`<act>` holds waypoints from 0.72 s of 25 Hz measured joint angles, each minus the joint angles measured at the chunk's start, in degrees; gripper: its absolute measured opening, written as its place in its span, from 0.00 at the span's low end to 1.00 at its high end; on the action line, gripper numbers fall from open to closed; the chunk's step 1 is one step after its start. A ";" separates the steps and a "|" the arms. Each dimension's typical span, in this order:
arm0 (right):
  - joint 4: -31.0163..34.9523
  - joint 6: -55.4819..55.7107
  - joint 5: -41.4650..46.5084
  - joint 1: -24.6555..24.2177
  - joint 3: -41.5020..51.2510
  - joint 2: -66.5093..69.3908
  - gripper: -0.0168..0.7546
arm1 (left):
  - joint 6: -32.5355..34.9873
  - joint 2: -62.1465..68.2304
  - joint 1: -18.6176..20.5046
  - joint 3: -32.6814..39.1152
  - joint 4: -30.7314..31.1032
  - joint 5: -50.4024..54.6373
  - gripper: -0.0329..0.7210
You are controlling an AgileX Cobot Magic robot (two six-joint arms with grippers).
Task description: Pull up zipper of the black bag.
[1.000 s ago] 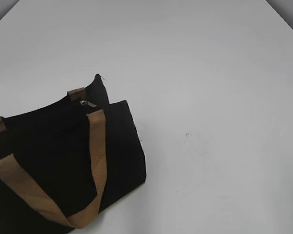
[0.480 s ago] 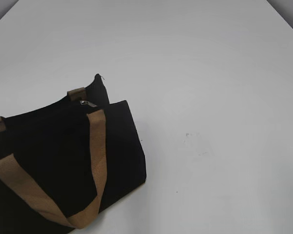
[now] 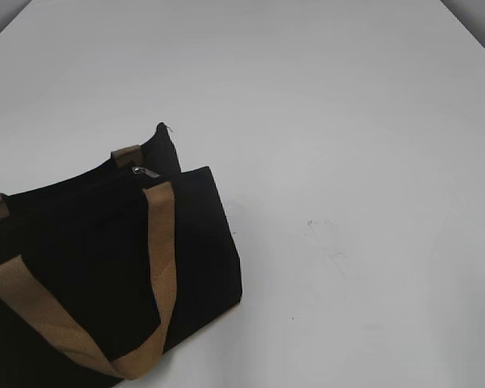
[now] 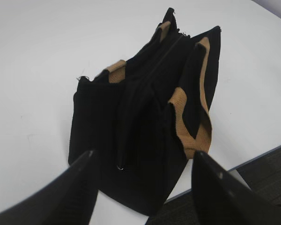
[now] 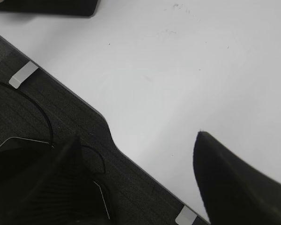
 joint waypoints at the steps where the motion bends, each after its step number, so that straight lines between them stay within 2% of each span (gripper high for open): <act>1: 0.00 0.00 0.00 0.00 0.00 0.00 0.76 | 0.00 0.00 0.00 0.00 0.00 -0.06 0.67; 7: 0.00 -0.12 -0.02 0.00 0.00 0.00 0.76 | 0.00 0.00 0.00 0.00 0.00 -0.12 0.67; 9: 0.00 -0.12 -0.08 -0.24 0.00 -0.11 0.76 | 0.00 0.00 1.09 0.00 0.00 -0.12 0.67; 11: 0.18 -0.12 -0.07 -2.61 0.00 -0.34 0.76 | 0.00 0.00 5.24 0.00 0.00 -0.12 0.67; 15: 0.20 -0.12 -0.09 -14.79 0.00 -1.41 0.76 | 0.00 0.00 18.58 0.00 0.00 -0.12 0.66; 18: 0.20 -0.12 -0.14 -22.82 0.04 -5.69 0.76 | 0.00 0.00 26.07 0.00 0.00 -0.12 0.66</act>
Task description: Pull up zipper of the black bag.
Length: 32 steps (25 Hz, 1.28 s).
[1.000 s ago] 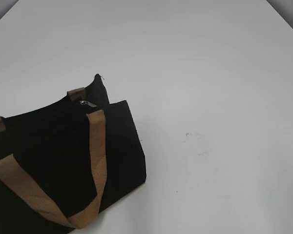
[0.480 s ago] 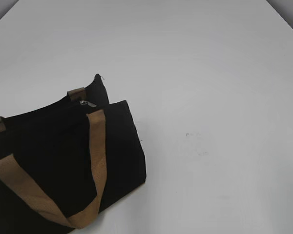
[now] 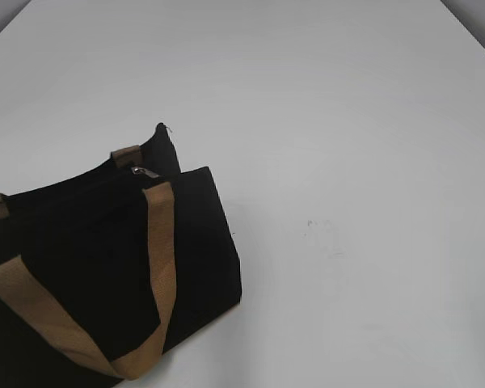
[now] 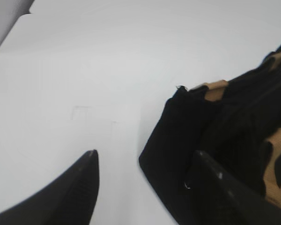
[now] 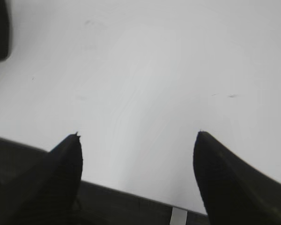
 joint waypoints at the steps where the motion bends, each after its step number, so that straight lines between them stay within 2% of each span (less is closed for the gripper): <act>1: 0.00 0.00 0.00 -2.22 0.00 -1.79 0.76 | 0.00 0.00 1.05 0.00 0.00 0.00 0.66; 5: 0.04 0.00 0.05 -9.01 0.00 -7.33 0.76 | 0.00 0.00 1.79 0.00 0.00 0.00 0.66; 7: 0.26 0.00 0.05 -10.42 0.00 -7.48 0.76 | 0.00 0.00 1.34 0.00 -0.10 -0.01 0.66; 32: 1.36 0.00 0.00 -10.62 0.06 -7.48 0.76 | 0.00 0.00 0.98 0.00 -0.10 -0.01 0.66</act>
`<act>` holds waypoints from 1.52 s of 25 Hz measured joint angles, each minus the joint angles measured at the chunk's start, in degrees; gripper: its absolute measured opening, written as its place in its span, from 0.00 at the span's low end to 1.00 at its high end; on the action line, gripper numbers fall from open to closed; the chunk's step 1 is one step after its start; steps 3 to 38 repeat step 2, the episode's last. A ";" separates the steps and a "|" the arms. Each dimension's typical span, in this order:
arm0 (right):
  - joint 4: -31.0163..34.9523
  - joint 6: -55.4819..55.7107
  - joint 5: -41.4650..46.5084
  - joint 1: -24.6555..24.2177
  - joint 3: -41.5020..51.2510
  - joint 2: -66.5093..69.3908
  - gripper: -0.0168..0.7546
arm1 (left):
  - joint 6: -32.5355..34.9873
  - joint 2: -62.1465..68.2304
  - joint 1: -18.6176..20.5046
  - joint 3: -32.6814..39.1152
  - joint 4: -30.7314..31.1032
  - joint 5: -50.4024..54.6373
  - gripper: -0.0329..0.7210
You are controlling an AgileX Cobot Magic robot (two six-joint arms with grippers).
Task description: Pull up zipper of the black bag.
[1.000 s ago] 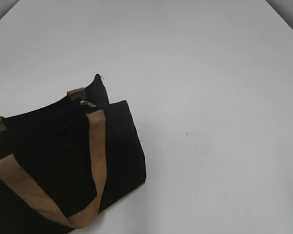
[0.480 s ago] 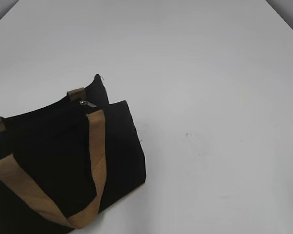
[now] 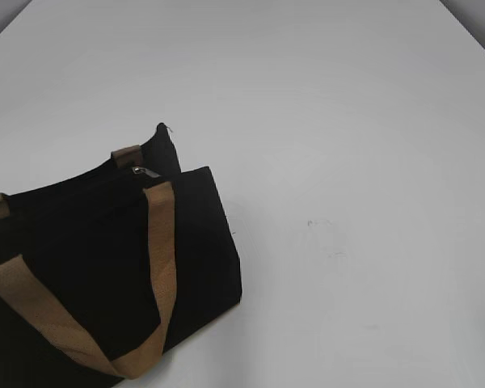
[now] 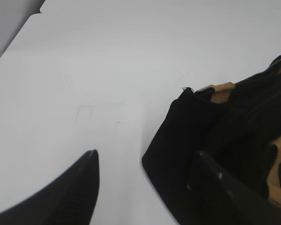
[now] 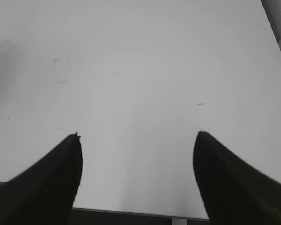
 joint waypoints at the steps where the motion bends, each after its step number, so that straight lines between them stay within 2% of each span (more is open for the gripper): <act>1: 0.00 0.00 0.00 0.00 0.00 0.00 0.76 | 0.00 0.00 0.00 0.00 0.00 0.00 0.66; 38: 0.00 0.00 0.00 0.00 0.00 0.00 0.76 | 0.00 0.00 0.00 0.00 0.00 0.00 0.66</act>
